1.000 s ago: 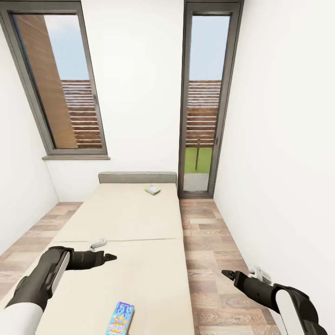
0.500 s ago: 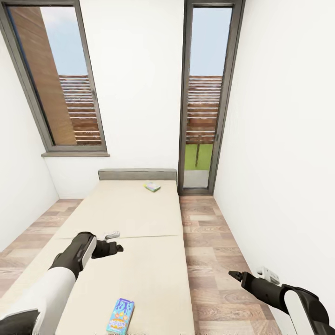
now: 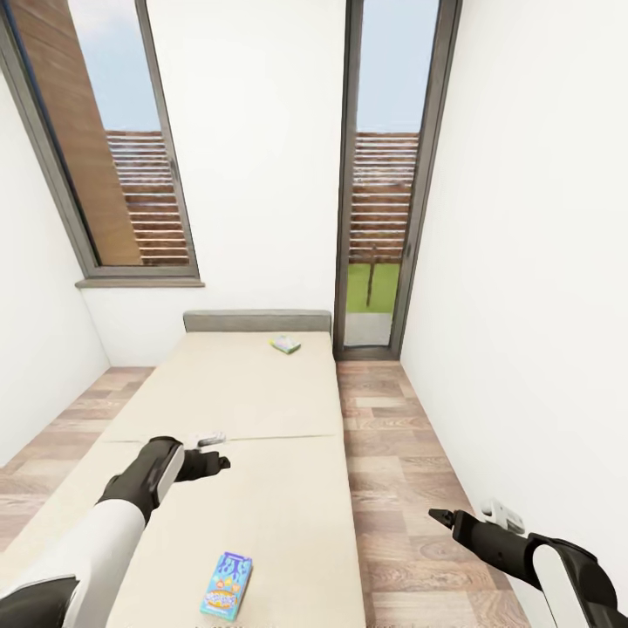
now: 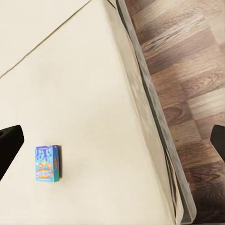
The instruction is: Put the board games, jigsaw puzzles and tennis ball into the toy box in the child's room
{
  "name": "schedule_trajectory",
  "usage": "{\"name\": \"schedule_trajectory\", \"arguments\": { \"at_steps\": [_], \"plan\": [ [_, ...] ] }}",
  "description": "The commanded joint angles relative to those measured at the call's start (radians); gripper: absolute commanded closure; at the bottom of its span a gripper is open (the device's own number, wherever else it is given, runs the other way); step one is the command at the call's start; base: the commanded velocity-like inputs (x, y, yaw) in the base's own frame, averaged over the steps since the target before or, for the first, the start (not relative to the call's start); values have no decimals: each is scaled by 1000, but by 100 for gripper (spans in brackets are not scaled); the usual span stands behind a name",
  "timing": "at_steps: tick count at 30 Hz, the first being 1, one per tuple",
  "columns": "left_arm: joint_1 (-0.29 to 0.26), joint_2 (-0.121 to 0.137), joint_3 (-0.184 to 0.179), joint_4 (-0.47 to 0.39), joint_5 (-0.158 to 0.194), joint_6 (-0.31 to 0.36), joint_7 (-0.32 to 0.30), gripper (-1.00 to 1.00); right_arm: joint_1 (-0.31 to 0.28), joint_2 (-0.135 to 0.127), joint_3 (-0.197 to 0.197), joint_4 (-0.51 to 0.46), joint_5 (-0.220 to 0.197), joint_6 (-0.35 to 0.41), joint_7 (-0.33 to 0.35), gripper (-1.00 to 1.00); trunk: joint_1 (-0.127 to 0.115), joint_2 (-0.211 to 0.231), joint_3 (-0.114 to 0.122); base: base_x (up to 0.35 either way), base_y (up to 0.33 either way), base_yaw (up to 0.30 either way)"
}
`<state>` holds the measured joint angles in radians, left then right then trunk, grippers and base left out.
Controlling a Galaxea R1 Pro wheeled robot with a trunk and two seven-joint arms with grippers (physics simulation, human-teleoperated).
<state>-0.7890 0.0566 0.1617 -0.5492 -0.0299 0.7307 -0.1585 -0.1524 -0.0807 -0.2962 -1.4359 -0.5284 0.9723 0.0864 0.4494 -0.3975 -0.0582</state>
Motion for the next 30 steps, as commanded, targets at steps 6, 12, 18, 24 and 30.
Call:
{"name": "schedule_trajectory", "arguments": {
  "at_steps": [6, 12, 18, 24, 30],
  "plan": [
    [-1, -2, 5, 65, -4, -75, -4, -100, -1, 0, -1, 0, 14, 5, 9, -100, 1, -2, -12, 0, 0, 0],
    [-1, -7, 4, 106, -5, -131, -3, -100, -1, 0, -2, 1, 20, 5, 8, -100, 1, -2, -22, 0, 0, 0],
    [-1, -9, 4, 113, -5, -159, -3, -100, -2, -1, -3, 6, 23, 4, 6, -100, 1, -2, -32, 0, 0, 0],
    [-1, -9, 3, 115, -5, -180, -3, -100, -2, -1, -3, 9, 25, 3, 3, -100, 1, -2, -41, 0, 0, 0],
    [-1, -10, 2, 126, -5, -210, -3, -100, -3, -1, -3, 9, 24, 3, 2, -100, 1, -2, -51, 0, 0, 0]
  ]
}}
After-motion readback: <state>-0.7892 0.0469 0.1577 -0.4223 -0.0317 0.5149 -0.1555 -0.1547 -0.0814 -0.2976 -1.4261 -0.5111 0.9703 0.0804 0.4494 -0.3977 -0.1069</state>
